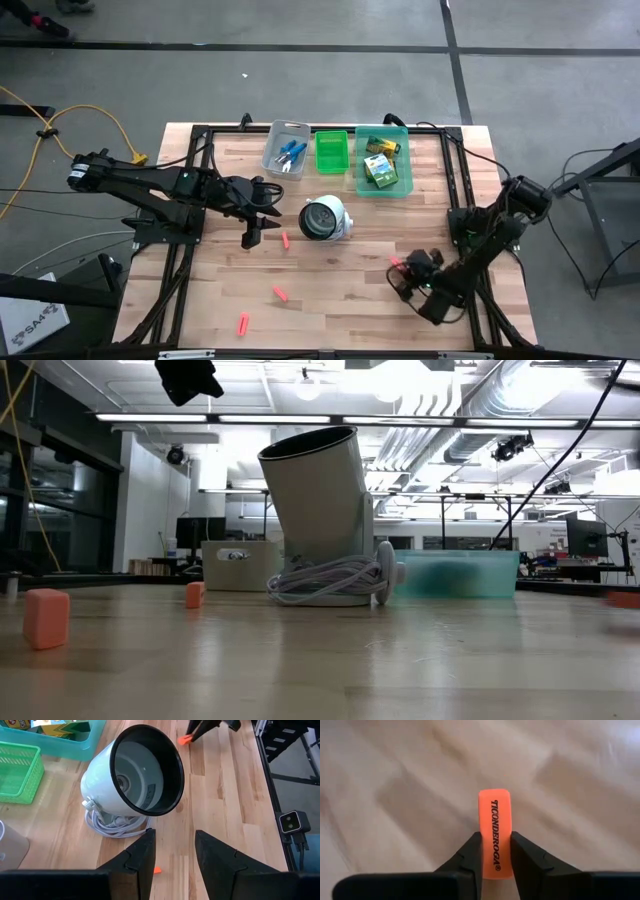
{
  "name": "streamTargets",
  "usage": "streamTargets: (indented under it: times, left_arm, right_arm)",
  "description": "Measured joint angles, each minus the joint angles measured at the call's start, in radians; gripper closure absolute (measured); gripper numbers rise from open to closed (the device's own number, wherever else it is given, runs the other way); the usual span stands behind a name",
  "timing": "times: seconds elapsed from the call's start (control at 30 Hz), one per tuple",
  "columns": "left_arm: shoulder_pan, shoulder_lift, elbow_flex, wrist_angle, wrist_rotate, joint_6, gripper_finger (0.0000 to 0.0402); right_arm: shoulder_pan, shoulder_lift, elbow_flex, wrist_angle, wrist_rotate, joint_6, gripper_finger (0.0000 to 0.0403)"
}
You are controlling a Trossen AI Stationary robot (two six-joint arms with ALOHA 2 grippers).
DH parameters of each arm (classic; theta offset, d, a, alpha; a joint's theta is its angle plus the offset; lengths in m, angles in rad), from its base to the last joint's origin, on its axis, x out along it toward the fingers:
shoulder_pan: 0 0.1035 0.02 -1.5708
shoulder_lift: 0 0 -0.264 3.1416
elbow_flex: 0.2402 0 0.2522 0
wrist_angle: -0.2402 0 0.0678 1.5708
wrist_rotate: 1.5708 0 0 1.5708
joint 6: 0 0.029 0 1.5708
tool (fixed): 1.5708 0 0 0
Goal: Pick & Place School Supplies
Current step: Put the orange eraser into the green bin
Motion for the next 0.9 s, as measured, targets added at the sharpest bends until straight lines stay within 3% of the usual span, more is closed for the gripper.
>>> streamTargets:
  times: [0.1, 0.53, 0.9]
  left_arm:
    - [0.000, 0.000, 0.000, 0.000, 0.000, 0.000, 0.0268]
    - [-0.001, 0.000, 0.000, 0.000, 0.000, 0.000, 0.0268]
    - [-0.002, 0.000, 0.000, 0.000, 0.000, 0.000, 0.0268]
  right_arm:
    - [-0.044, -0.001, 0.021, 0.010, 0.070, -0.074, 0.0333]
    - [-0.275, -0.002, 0.225, 0.013, 0.081, -0.498, 0.0333]
    - [-0.561, -0.024, 0.285, -0.194, 0.080, -0.599, 0.0332]
